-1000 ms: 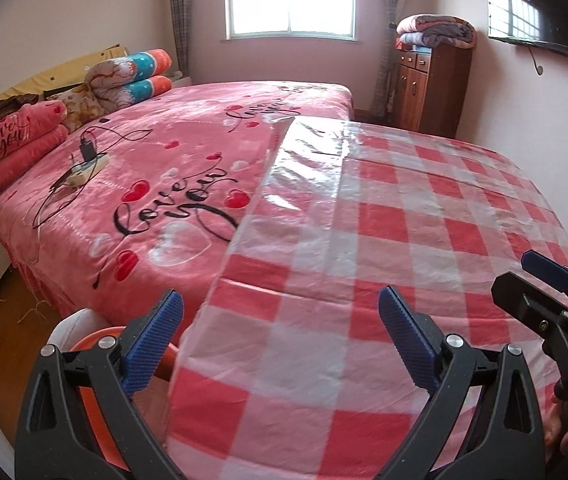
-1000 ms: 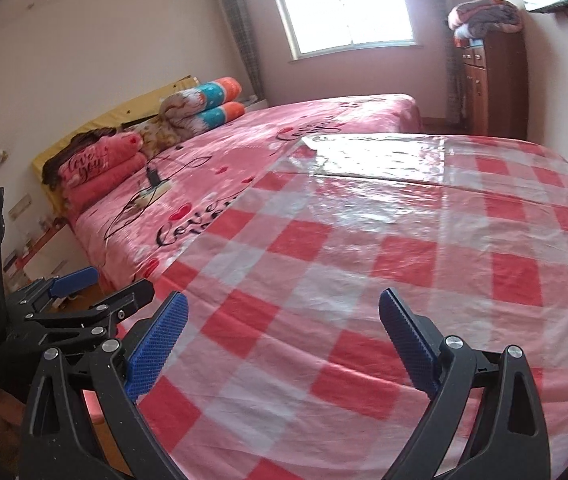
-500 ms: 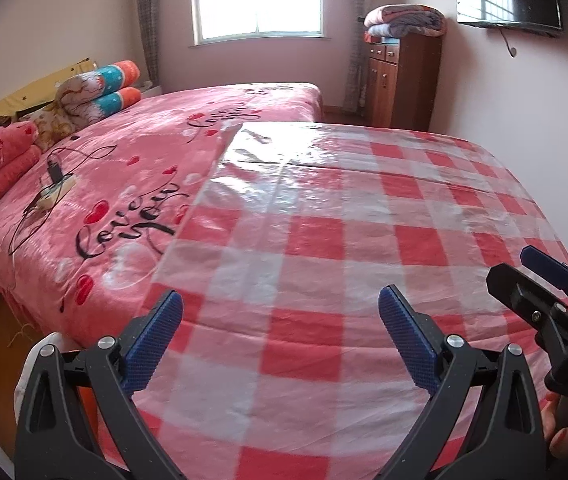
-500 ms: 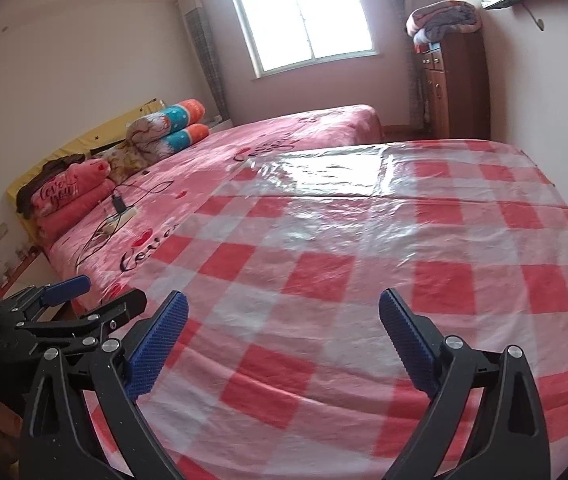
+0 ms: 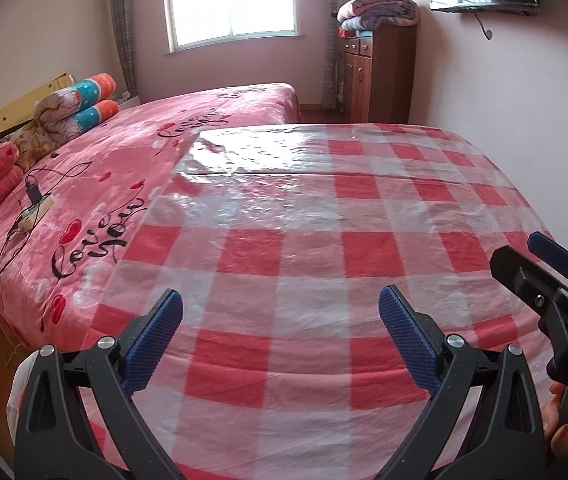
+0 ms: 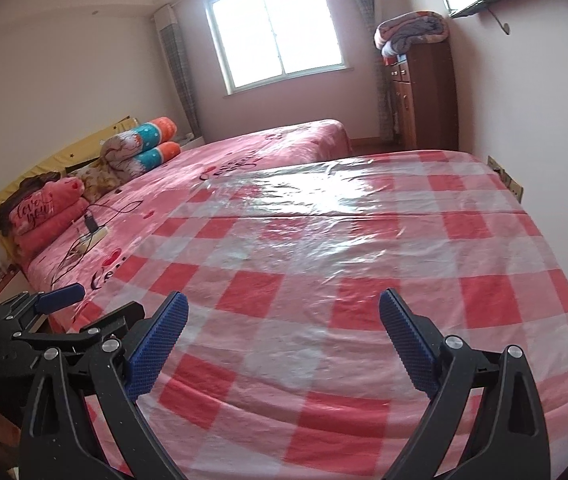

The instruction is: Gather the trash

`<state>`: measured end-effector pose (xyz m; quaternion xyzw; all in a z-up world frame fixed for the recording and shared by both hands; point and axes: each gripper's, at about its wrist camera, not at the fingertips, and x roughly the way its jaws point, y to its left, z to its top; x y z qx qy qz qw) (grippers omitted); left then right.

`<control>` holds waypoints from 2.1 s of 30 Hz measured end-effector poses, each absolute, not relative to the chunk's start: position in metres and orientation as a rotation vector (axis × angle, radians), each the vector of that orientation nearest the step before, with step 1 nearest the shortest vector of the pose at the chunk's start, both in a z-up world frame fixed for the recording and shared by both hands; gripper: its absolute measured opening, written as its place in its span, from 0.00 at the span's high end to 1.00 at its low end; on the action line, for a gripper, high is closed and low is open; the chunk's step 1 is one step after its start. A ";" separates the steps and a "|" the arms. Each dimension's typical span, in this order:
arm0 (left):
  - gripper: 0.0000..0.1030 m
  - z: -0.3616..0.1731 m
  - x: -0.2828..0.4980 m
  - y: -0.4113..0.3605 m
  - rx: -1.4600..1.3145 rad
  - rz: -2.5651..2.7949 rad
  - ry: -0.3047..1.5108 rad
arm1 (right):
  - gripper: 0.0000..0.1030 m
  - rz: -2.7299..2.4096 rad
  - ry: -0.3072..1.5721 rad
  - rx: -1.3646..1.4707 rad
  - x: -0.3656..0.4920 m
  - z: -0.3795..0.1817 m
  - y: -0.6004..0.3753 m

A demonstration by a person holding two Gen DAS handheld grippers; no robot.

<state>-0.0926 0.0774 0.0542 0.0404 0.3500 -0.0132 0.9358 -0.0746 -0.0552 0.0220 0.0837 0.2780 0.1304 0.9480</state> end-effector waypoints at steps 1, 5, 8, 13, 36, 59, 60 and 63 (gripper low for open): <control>0.04 0.054 -0.092 0.074 0.090 -0.029 0.714 | 0.08 0.260 0.564 0.169 -0.075 0.022 -0.058; 0.04 0.054 -0.087 0.058 0.117 -0.043 0.709 | 0.08 0.231 0.548 0.160 -0.075 0.022 -0.069; 0.04 0.054 -0.084 0.049 0.124 -0.052 0.708 | 0.08 0.214 0.539 0.163 -0.074 0.022 -0.079; 0.04 0.053 -0.079 0.032 0.142 -0.067 0.709 | 0.08 0.187 0.526 0.173 -0.074 0.022 -0.093; 0.04 0.050 -0.067 0.012 0.120 -0.067 0.715 | 0.08 0.109 0.481 0.116 -0.077 0.023 -0.117; 0.04 0.047 -0.067 0.005 0.142 -0.050 0.708 | 0.08 0.104 0.475 0.105 -0.079 0.025 -0.119; 0.04 0.047 -0.067 0.005 0.144 -0.050 0.707 | 0.08 0.104 0.475 0.106 -0.079 0.025 -0.119; 0.04 0.046 -0.066 0.005 0.142 -0.049 0.707 | 0.08 0.104 0.476 0.106 -0.079 0.025 -0.119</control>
